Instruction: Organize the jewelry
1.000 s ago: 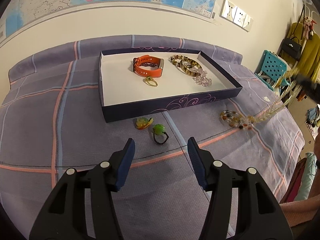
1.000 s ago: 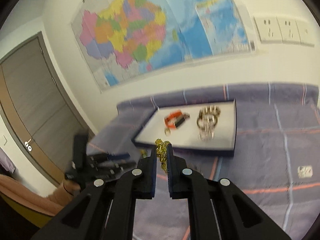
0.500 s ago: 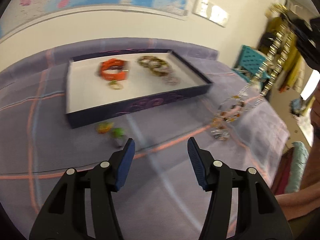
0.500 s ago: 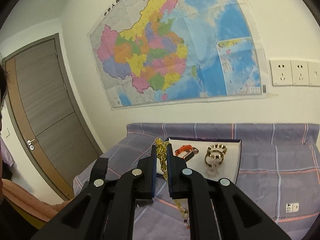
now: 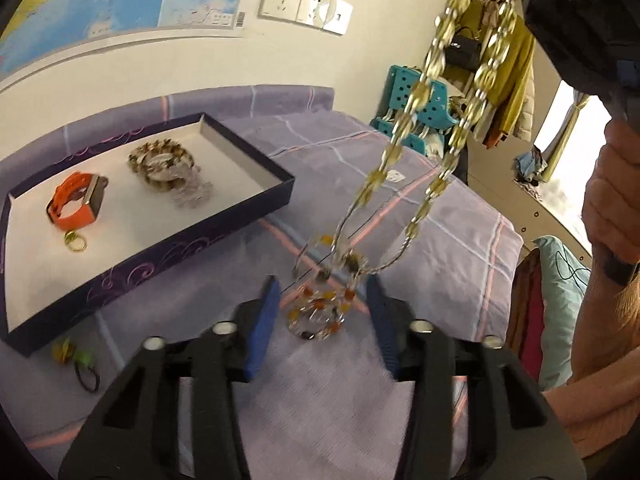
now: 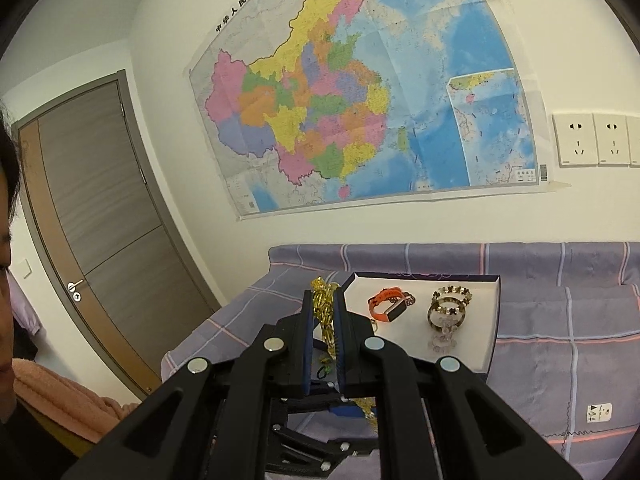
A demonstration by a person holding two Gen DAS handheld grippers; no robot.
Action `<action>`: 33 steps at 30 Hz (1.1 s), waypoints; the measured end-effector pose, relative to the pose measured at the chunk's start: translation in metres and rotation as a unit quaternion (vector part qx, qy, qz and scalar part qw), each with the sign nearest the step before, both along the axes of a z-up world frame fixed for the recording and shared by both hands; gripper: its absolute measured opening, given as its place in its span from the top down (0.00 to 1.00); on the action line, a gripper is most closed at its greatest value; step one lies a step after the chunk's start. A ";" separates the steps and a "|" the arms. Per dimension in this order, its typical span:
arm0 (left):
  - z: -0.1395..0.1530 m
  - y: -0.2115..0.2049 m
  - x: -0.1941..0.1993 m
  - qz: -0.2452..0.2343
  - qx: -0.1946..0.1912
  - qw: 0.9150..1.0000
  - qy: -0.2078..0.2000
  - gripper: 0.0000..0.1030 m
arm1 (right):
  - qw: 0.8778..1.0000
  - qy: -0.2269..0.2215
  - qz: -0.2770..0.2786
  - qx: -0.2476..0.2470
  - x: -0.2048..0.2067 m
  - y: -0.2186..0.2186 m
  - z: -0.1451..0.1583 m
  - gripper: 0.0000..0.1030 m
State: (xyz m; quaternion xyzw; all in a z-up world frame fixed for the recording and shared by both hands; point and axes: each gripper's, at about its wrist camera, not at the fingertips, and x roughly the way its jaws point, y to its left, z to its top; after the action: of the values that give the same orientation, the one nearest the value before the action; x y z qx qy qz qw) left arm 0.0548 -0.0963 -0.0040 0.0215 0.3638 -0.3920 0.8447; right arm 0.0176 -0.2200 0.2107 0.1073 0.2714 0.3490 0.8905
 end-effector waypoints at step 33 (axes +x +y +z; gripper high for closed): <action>0.011 0.058 -0.014 0.057 0.009 0.998 0.020 0.71 | 0.994 0.091 -0.064 -0.002 0.036 -0.037 -0.073 0.93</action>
State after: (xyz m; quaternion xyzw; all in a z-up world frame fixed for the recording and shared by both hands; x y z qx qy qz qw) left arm 0.0411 -0.0385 0.0070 0.0007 0.3847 -0.3398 0.8582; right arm 0.0535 -0.2570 0.1381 0.1542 0.3443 0.2800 0.8828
